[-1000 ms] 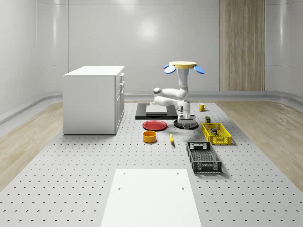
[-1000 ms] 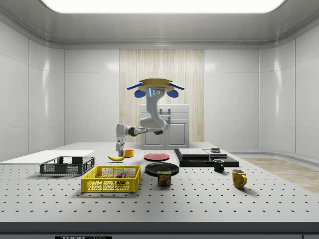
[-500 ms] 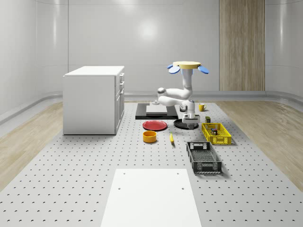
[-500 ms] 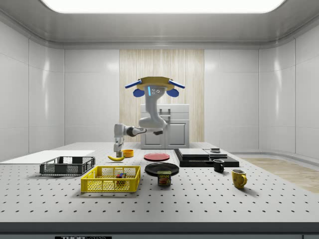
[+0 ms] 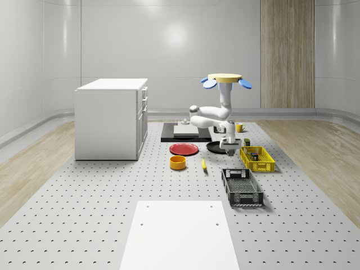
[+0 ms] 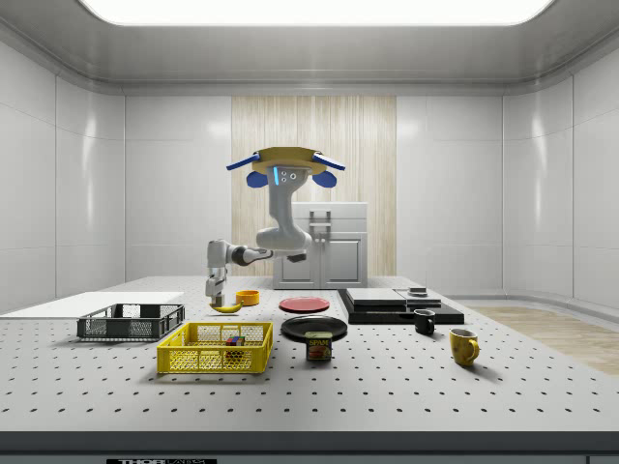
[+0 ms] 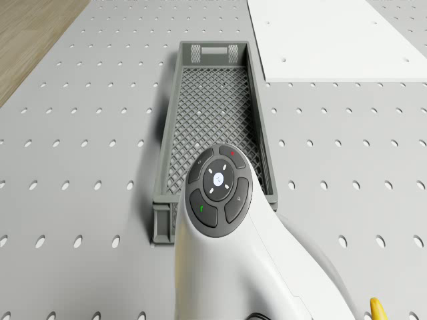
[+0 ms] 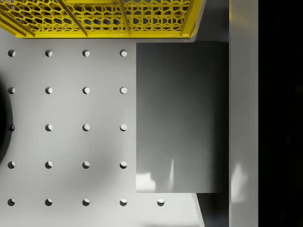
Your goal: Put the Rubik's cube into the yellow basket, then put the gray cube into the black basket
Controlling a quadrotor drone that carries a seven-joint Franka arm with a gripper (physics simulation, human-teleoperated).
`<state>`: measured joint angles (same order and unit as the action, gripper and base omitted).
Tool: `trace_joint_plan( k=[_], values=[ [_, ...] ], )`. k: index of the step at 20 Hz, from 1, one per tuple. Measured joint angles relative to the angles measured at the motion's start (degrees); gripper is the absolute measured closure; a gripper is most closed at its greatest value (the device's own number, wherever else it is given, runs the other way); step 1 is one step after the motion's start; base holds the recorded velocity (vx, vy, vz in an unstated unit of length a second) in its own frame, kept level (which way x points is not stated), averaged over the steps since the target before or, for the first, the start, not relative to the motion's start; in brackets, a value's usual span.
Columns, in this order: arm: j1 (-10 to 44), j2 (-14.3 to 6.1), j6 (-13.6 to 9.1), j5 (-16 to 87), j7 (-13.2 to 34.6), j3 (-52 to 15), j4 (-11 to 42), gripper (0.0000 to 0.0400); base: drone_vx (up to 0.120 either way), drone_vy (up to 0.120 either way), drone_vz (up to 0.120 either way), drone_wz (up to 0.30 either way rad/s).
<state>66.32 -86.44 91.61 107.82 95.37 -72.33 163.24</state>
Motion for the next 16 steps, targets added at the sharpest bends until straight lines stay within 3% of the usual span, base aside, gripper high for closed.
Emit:
trace_joint_plan(
  k=[16],
  values=[
    [0.11,-0.32,0.30,-0.14,0.08,-0.05,-0.02,0.0149,0.120,0.000,0.000,0.000]
  ],
)
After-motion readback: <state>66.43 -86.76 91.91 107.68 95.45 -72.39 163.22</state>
